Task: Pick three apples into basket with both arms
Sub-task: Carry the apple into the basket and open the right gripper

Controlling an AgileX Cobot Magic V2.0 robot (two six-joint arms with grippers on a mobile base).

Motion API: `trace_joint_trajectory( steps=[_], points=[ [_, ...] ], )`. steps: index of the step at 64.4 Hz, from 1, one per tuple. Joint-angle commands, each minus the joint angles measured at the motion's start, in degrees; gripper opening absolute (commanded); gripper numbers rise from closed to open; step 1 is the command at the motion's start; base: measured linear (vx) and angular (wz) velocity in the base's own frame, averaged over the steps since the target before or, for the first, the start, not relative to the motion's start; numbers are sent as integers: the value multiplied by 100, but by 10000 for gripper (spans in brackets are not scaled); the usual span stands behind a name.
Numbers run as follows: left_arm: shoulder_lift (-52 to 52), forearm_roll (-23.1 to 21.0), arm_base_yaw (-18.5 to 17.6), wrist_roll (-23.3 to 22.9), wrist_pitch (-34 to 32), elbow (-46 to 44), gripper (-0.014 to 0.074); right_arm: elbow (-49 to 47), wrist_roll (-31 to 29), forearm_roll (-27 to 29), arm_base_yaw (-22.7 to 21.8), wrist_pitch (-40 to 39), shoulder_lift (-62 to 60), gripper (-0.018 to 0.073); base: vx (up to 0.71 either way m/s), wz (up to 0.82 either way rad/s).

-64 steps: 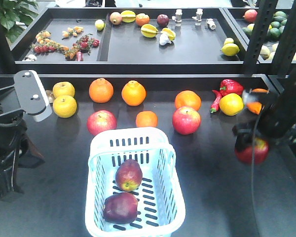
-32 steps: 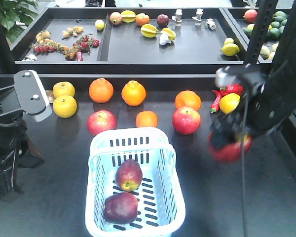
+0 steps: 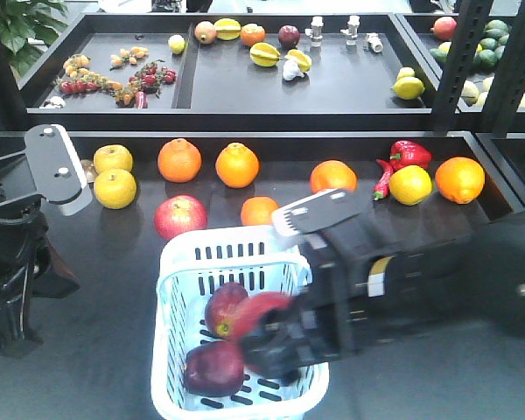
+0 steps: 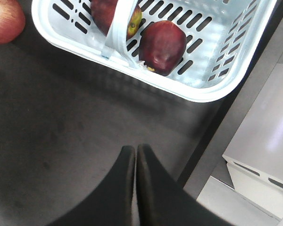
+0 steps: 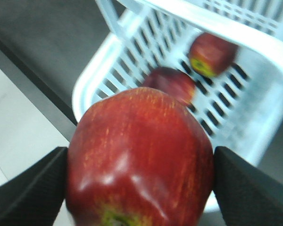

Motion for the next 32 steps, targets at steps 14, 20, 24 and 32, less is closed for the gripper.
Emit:
trace_joint_trajectory(
  steps=[14,20,24,32],
  points=[
    [-146,-124,-21,-12,-184,-119,-6,-141,26,663,129,-1265,978,358,0,0],
    [-146,-124,-21,-12,-184,-119,-6,-141,20,902,129,-1508,1196,370,0,0],
    [-146,-124,-21,-12,-184,-119,-6,-141,20,936,129,-1602,1329,395,0,0],
    [-146,-124,-21,-12,-184,-119,-6,-141,20,930,108,-1641,1583,477,0,0]
  ],
)
